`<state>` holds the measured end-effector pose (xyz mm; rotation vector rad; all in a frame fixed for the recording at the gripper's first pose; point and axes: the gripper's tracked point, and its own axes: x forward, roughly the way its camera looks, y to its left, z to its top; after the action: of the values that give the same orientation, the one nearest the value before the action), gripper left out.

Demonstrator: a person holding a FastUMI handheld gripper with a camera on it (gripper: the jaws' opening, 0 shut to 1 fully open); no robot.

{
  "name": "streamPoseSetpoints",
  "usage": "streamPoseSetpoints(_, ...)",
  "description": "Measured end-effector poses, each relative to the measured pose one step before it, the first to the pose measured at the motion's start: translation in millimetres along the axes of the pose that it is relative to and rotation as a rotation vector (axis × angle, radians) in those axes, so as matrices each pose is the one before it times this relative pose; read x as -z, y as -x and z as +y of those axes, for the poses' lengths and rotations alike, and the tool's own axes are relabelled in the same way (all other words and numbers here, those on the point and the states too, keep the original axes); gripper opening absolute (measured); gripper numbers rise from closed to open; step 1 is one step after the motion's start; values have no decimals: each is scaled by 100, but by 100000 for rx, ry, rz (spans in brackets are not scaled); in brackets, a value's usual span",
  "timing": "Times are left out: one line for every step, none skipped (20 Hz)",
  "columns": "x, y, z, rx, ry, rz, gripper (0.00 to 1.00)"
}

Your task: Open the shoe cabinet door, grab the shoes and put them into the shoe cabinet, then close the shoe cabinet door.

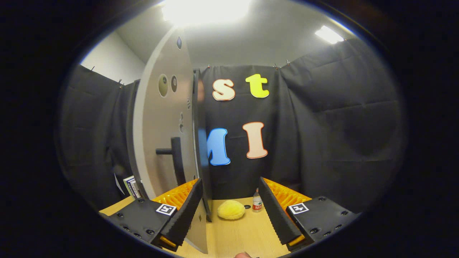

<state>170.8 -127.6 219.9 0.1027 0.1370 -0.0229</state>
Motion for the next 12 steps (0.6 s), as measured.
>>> streamPoseSetpoints(547, -374, -119, -585, -412, 2867, 98)
streamPoseSetpoints(444, -456, 192, -204, 131, 2431, 98)
streamPoseSetpoints(208, -206, 337, 948, 1275, 291, 98)
streamPoseSetpoints(-216, 56, 370, 890, 1060, -1312, 96)
streamPoseSetpoints(277, 347, 240, 747, 1619, 139, 96)
streamPoseSetpoints(-87, 81, 320, 307, 1225, -398, 95)
streamPoseSetpoints(73, 200, 209, 693, 663, 109, 94)
streamPoseSetpoints(-46, 157, 395, 446, -80, 66, 94)
streamPoseSetpoints(53, 220, 411, 159, -734, 8, 94)
streamPoseSetpoints(72, 198, 634, -155, -845, 137, 94)
streamPoseSetpoints(234, 281, 776, -614, -546, 550, 94)
streamPoseSetpoints(57, 160, 846, -774, -625, 101, 94)
